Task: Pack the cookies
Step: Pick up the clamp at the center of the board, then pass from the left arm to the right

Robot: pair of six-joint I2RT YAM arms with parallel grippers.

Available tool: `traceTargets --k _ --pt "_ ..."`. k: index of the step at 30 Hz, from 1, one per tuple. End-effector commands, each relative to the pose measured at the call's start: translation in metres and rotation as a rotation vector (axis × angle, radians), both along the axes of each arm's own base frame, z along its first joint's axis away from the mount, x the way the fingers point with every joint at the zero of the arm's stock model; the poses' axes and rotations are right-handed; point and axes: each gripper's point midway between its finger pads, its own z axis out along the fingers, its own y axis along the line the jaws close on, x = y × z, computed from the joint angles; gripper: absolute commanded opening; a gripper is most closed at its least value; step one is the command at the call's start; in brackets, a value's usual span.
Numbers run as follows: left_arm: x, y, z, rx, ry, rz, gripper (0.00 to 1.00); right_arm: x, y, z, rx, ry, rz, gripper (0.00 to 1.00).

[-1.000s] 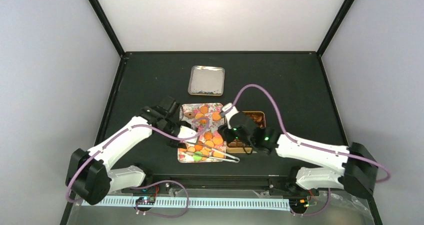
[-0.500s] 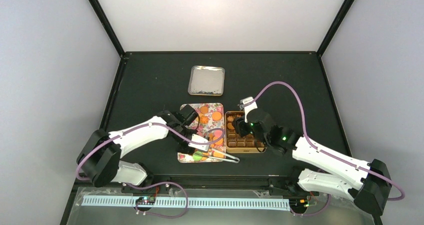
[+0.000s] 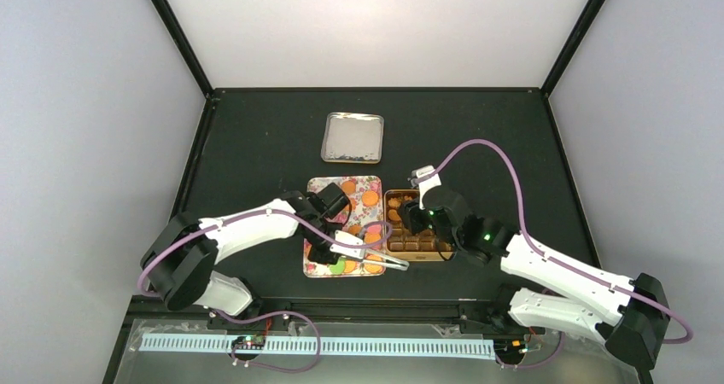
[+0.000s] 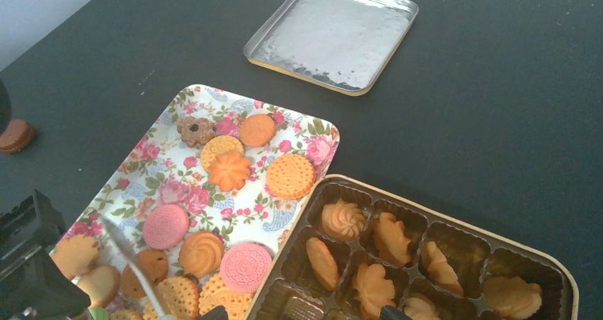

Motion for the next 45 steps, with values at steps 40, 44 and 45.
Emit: traceTargets --k 40,44,45 --pt "0.084 -0.023 0.380 -1.102 0.490 0.258 0.01 -0.025 0.019 0.206 0.742 -0.427 0.192 0.95" --pt "0.082 -0.023 0.378 -1.091 0.496 0.265 0.02 -0.017 0.016 0.230 0.836 -0.510 0.182 0.99" --pt "0.081 -0.022 0.378 -1.091 0.488 0.260 0.02 -0.013 0.016 0.233 0.853 -0.511 0.181 1.00"
